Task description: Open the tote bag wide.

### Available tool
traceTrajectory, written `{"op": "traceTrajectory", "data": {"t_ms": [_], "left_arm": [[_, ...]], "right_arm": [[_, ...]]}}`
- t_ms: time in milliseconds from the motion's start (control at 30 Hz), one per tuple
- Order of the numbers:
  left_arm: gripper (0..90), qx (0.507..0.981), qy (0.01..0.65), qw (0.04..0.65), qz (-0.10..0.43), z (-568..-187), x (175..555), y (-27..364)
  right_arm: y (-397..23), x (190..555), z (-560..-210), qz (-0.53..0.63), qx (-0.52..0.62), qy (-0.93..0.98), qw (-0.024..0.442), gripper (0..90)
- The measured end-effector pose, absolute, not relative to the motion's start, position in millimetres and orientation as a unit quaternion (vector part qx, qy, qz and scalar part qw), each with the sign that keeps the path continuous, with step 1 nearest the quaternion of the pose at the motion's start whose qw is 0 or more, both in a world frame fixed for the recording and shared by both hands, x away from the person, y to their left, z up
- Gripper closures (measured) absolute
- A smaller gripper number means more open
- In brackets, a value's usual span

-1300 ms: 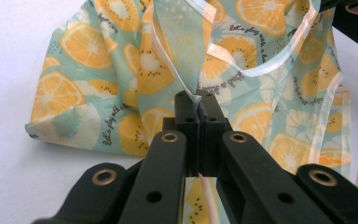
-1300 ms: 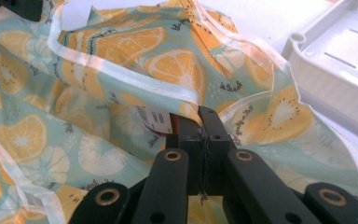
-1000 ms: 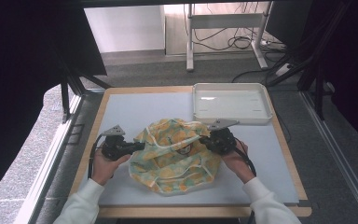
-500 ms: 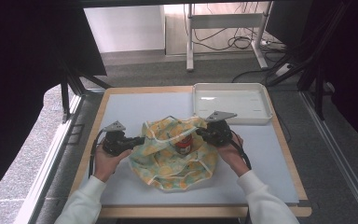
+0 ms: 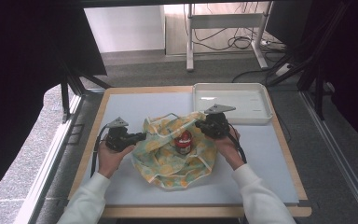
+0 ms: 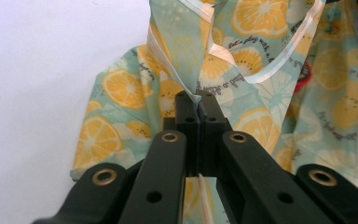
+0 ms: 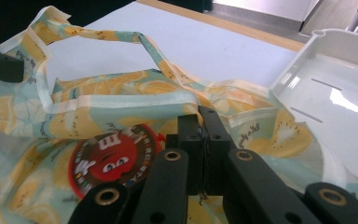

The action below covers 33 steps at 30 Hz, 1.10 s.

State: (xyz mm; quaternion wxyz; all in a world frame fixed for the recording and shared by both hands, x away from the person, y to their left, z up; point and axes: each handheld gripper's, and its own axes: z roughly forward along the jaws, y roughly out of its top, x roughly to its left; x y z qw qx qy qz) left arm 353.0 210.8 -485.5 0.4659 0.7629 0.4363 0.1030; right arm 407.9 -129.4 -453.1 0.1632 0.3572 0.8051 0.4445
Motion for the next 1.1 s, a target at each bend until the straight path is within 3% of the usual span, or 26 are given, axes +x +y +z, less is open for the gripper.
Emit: {"op": "traceTrajectory", "data": {"t_ms": [567,1100], "left_arm": [[90.0,0.766,0.47,0.414,0.144,-503,380,203],[90.0,0.778,0.483,0.38,0.129,-523,385,203]], "right_arm": [[-128,430,-481,0.417,0.39,0.809,0.142,88.3],[-120,432,-503,0.367,0.383,0.841,0.107,87.9]]}}
